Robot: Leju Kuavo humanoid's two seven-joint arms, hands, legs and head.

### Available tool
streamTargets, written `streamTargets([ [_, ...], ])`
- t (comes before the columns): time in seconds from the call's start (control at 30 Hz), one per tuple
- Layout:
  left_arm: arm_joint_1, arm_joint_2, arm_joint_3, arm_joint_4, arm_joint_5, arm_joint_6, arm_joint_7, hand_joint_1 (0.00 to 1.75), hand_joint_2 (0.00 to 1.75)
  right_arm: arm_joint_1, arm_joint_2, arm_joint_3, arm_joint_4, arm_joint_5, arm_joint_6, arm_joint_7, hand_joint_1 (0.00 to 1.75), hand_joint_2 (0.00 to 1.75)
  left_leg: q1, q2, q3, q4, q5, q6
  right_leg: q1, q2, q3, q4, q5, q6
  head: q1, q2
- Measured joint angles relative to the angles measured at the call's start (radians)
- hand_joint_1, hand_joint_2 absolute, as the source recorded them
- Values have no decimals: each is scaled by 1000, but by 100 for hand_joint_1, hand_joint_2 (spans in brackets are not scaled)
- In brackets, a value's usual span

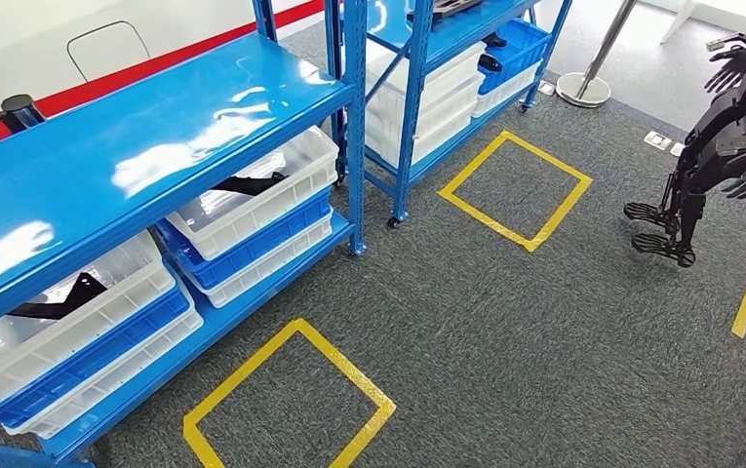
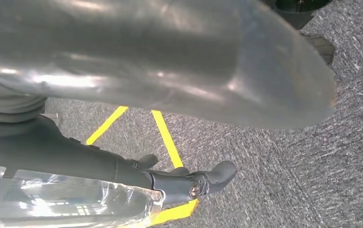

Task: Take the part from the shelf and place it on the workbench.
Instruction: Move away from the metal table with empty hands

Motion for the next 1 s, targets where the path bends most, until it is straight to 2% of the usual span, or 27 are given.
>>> streamTargets([
  [0.37, -8, 1, -5, 0, -19, 8, 5, 0, 0, 9, -1, -19, 0, -3, -7, -11, 0, 0, 2, 0, -2, 1, 0, 2, 3, 0, 1, -2, 2, 10, 0, 0],
  [1.0, -9, -1, -5, 0, -12, 14, 4, 0, 0, 13, -2, -28, 0, 16, -5, -14, 0, 0, 5, 0, -2, 1, 0, 2, 5, 0, 1, -1, 2, 11, 0, 0],
])
